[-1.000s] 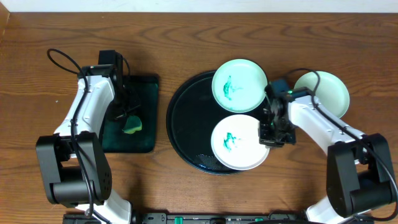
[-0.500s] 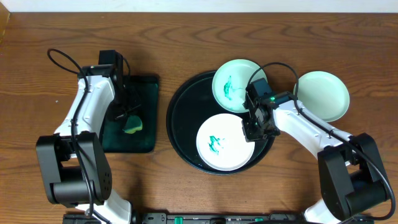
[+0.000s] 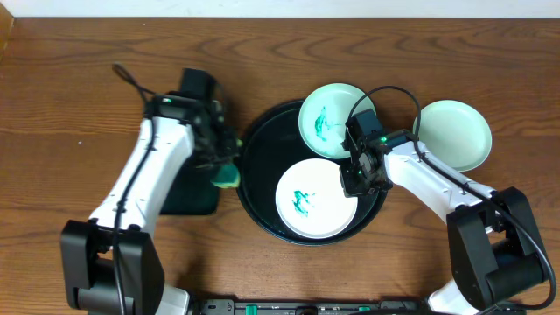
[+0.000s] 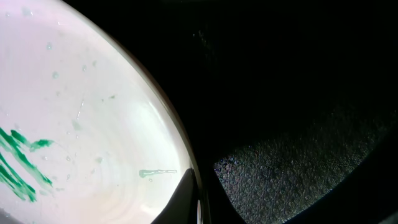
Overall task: Clean dirty plates on tray and stack at the side
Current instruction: 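Carry the green sponge with the left gripper onto the right-held white plate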
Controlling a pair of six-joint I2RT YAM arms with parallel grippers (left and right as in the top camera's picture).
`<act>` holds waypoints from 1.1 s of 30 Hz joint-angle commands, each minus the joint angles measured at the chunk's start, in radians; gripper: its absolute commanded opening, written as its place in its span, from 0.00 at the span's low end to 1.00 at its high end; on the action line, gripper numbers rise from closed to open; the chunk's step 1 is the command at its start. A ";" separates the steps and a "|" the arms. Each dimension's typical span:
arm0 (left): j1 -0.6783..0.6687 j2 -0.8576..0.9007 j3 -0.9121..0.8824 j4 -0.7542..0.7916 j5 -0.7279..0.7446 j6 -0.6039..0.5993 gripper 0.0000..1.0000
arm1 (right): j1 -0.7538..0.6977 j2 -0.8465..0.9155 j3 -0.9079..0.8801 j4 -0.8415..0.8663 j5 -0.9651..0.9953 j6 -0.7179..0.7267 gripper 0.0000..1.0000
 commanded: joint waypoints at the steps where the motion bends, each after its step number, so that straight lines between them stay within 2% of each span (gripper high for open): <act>1: -0.084 -0.005 0.027 -0.005 0.036 -0.016 0.07 | 0.004 0.009 -0.007 0.005 0.006 0.019 0.01; 7: -0.237 -0.005 0.014 0.065 0.036 -0.121 0.07 | 0.004 0.009 -0.007 0.006 0.006 0.024 0.01; 13: -0.298 0.034 -0.019 0.142 0.038 -0.212 0.07 | 0.004 0.009 -0.007 0.007 0.005 0.026 0.01; 23: -0.312 0.255 -0.019 0.213 0.169 -0.213 0.07 | 0.004 0.009 -0.007 0.006 0.005 0.026 0.01; 30: -0.386 0.336 -0.019 0.247 0.177 -0.224 0.07 | 0.004 0.009 -0.007 0.005 -0.003 0.025 0.01; 33: -0.427 0.365 -0.019 0.276 0.232 -0.236 0.07 | 0.004 0.009 -0.007 0.003 -0.003 0.023 0.01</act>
